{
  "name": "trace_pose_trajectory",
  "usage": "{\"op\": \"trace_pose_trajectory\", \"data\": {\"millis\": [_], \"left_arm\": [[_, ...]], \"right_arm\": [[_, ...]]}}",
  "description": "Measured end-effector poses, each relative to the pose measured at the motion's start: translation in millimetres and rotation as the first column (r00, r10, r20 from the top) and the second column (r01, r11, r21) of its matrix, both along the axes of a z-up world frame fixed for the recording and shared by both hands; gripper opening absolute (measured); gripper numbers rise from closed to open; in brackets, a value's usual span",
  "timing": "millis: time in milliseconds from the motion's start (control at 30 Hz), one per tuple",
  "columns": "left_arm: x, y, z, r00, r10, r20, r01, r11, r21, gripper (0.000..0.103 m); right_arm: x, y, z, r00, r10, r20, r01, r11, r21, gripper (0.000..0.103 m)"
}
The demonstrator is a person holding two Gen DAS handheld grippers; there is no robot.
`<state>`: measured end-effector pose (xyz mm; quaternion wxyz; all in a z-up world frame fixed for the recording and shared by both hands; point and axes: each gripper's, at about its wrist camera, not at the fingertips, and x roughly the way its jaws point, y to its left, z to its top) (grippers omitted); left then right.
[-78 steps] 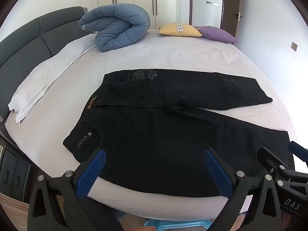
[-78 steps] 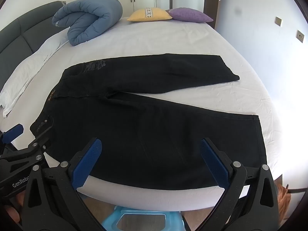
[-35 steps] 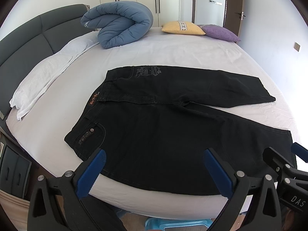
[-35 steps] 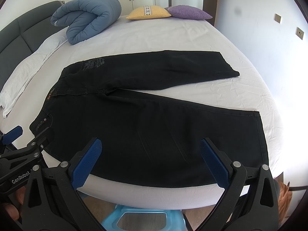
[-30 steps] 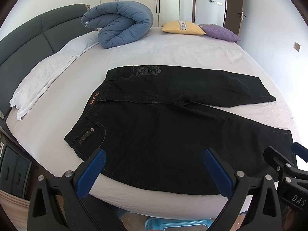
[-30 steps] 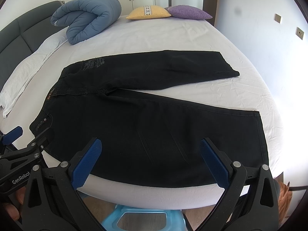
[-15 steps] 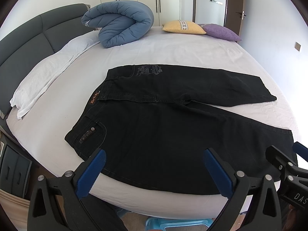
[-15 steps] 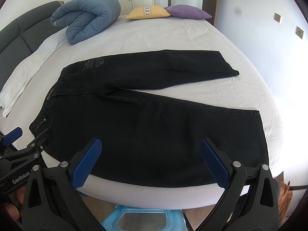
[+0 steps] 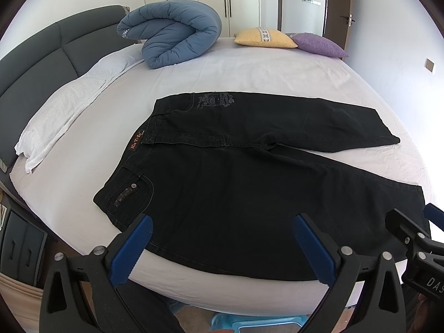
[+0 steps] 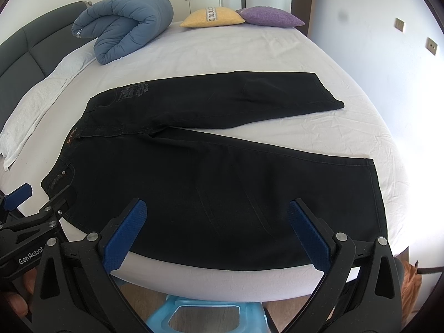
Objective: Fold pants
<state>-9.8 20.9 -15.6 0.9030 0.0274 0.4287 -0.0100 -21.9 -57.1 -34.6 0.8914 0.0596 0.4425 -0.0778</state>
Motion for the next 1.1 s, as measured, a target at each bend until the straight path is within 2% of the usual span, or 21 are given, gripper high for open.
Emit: {"op": "trace_pose_trajectory", "data": {"millis": [367,633,733,833,900,967,1033,1100], "left_arm": [[4,3,-7,1.000,-0.008,-0.003,0.008,1.000,0.008,0.103],[19,5,-8,0.999,-0.032,0.012,0.032,0.999,0.028,0.103],[36,13,-6,0.998,-0.068,0.009,0.068,0.998,-0.003,0.103],[63,14,-11,0.982,-0.184,-0.040,0.183,0.983,-0.012,0.103],[75,17,-15,0.966,-0.257,-0.001,0.257,0.966,-0.004,0.103],[96,24,-23,0.965,-0.249,-0.080,0.251,0.968,0.017,0.103],[121,37,-30,0.961,-0.231,-0.149,0.230,0.973,-0.023,0.103],[153,54,-32,0.965,-0.214,-0.154,0.210,0.977,-0.040,0.103]], "right_arm": [[1,-2,0,1.000,-0.003,-0.002,0.003,1.000,0.001,0.103],[17,-12,-4,1.000,0.004,-0.010,-0.003,1.000,0.015,0.103],[30,-13,-1,0.998,0.064,0.007,-0.064,0.997,0.051,0.103],[52,-14,9,0.986,0.158,0.052,-0.162,0.984,0.075,0.103],[68,-14,14,0.976,0.207,0.071,-0.213,0.974,0.081,0.103],[91,-15,17,0.962,0.260,0.083,-0.267,0.959,0.097,0.103],[116,-18,18,0.951,0.293,0.095,-0.304,0.944,0.132,0.103],[142,-22,17,0.944,0.317,0.089,-0.328,0.930,0.165,0.103]]}}
